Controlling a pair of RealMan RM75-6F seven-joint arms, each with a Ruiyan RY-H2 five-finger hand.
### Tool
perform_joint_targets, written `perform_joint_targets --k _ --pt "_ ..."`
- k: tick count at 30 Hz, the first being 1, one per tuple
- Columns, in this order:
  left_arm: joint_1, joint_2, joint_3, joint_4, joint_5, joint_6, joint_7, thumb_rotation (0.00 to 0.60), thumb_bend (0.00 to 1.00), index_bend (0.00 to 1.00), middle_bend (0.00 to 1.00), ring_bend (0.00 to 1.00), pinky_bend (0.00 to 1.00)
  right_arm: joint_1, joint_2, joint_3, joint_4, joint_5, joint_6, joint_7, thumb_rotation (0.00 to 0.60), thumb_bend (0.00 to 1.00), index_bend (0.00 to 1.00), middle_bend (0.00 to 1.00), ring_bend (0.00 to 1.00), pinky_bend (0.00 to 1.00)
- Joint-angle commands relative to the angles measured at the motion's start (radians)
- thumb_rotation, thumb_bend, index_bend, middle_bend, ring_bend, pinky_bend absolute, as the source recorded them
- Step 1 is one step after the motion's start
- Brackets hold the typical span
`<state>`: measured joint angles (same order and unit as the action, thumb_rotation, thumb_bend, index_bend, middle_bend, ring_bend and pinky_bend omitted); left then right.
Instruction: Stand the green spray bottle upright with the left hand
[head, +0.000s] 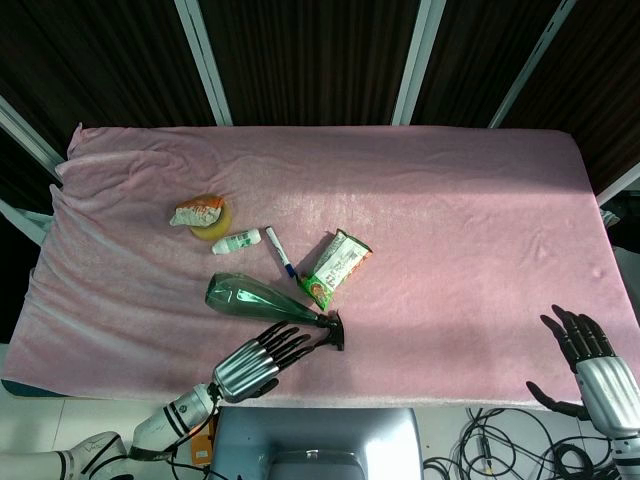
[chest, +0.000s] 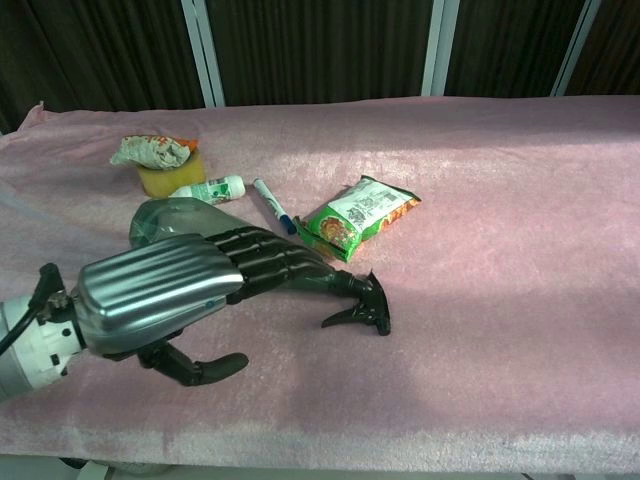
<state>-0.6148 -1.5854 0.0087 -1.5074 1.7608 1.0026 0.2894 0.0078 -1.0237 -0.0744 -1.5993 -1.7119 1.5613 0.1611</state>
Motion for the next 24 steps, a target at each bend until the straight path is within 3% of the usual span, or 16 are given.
perform_joint_targets --k 1,9,15,19,24 --pt "-0.032 -0.133 -0.096 0.092 -0.097 -0.05 0.268 0.6 0.38 0.0 0.03 0.0 0.0 0.004 0.009 0.003 0.001 0.006 -0.004 0.026 0.6 0.37 0.0 0.0 0.0 0.02" --pt "-0.061 -0.242 -0.148 0.233 -0.201 -0.065 0.491 0.6 0.38 0.0 0.04 0.0 0.0 -0.002 0.03 0.007 0.011 0.002 0.026 0.086 0.6 0.37 0.0 0.0 0.0 0.02" --pt "-0.068 -0.279 -0.157 0.294 -0.261 -0.063 0.562 0.6 0.38 0.01 0.09 0.0 0.0 -0.011 0.038 0.008 0.02 -0.001 0.049 0.114 0.6 0.37 0.0 0.0 0.0 0.02" --pt "-0.069 -0.282 -0.152 0.303 -0.287 -0.057 0.59 0.6 0.38 0.12 0.17 0.03 0.0 -0.013 0.037 0.008 0.023 -0.004 0.052 0.119 0.6 0.37 0.0 0.0 0.0 0.02" --pt "-0.076 -0.297 -0.143 0.333 -0.288 -0.03 0.604 0.6 0.38 0.31 0.31 0.13 0.0 -0.012 0.037 0.007 0.022 -0.008 0.05 0.117 0.6 0.37 0.0 0.0 0.0 0.02"
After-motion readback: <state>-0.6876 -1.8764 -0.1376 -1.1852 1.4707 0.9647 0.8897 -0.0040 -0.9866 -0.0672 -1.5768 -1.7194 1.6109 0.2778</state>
